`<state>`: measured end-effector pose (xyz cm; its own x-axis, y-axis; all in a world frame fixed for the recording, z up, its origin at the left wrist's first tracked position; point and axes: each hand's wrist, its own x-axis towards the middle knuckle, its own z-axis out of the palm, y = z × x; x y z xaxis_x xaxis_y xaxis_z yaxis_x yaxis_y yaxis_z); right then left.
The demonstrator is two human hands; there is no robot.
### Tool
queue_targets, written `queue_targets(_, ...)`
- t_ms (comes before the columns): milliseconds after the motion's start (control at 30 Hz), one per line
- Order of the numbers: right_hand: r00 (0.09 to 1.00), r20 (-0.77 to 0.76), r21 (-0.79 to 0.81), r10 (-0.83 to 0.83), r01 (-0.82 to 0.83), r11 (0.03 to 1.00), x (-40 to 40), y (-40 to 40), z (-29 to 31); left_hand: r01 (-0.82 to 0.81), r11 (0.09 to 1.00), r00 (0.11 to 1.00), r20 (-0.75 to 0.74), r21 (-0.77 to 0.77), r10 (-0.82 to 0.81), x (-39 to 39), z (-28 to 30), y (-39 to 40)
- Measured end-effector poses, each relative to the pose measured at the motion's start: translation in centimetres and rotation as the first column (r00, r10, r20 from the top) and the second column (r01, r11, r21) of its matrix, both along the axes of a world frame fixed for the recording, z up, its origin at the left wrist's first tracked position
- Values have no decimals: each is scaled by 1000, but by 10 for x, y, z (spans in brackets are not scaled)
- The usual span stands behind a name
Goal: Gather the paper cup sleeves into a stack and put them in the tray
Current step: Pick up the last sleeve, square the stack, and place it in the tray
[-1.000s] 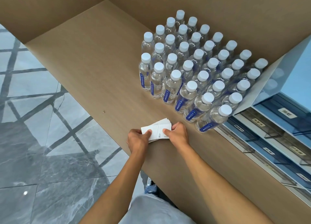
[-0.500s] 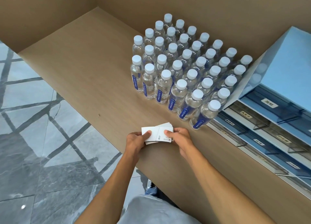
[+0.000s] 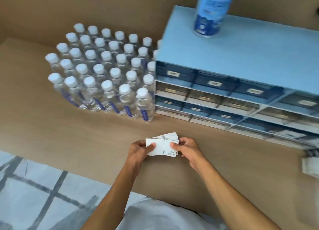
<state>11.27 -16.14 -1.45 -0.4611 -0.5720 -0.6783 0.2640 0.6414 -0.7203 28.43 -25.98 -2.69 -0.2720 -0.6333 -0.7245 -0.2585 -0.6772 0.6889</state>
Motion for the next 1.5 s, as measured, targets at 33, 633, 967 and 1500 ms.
queue_targets(33,1000,-3,6,-29,29,1000,-9,16,0,37,999,999,-7,5,-37,-13,0,8)
queue_targets(633,955,-98,-97,-282,272,957,-107,193,-1,431,868,898,21,-245,-440,-150,2,144)
queue_targets(967,934,-67,-231,-351,327,916,-99,215,-18,479,764,873,142,-432,-467,-146,-6,169)
queue_targets(1500,930,99,-324,-354,366,872,-88,226,-27,340,902,923,-88,-266,-374,-137,-6,190)
